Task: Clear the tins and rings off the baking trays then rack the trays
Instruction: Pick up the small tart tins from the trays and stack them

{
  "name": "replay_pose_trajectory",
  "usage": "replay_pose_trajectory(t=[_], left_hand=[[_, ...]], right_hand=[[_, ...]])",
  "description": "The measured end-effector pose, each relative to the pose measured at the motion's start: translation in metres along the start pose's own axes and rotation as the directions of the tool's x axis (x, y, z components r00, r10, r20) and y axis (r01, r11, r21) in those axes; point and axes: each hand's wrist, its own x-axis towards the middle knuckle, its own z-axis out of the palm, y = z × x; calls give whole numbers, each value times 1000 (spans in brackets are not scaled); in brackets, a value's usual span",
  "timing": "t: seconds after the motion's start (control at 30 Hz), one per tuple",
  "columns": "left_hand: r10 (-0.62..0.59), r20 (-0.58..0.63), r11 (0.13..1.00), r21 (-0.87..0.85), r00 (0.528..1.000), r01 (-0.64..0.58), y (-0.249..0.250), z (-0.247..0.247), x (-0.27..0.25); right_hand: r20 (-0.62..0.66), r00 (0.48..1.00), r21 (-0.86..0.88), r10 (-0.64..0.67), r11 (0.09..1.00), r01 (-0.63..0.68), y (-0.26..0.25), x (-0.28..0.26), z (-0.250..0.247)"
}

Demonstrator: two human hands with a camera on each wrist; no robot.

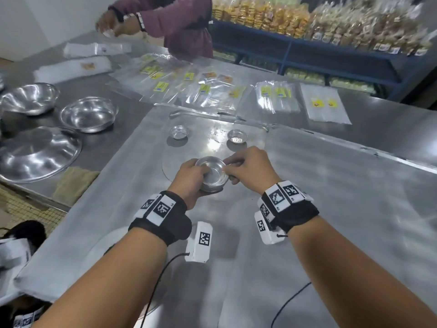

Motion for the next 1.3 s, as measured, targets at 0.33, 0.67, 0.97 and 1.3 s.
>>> replay_pose_trajectory(t=[0.33, 0.67, 0.97, 1.3], left_hand=[[23, -86, 997, -70, 996, -29, 15, -9, 65], [0, -88, 987, -159, 996, -14, 7, -12, 123], [-14, -106, 986, -166, 994, -4, -13, -18, 150], [-46, -162, 983, -181, 986, 16, -32, -23, 165]], right_hand=[[-82, 986, -52, 145, 987, -149, 57, 86, -6], [-222, 944, -331, 244, 892, -308, 116, 190, 0], [-258, 872, -301, 417, 823, -482, 134, 238, 11], [-229, 921, 219, 315, 939, -267, 98, 216, 19]])
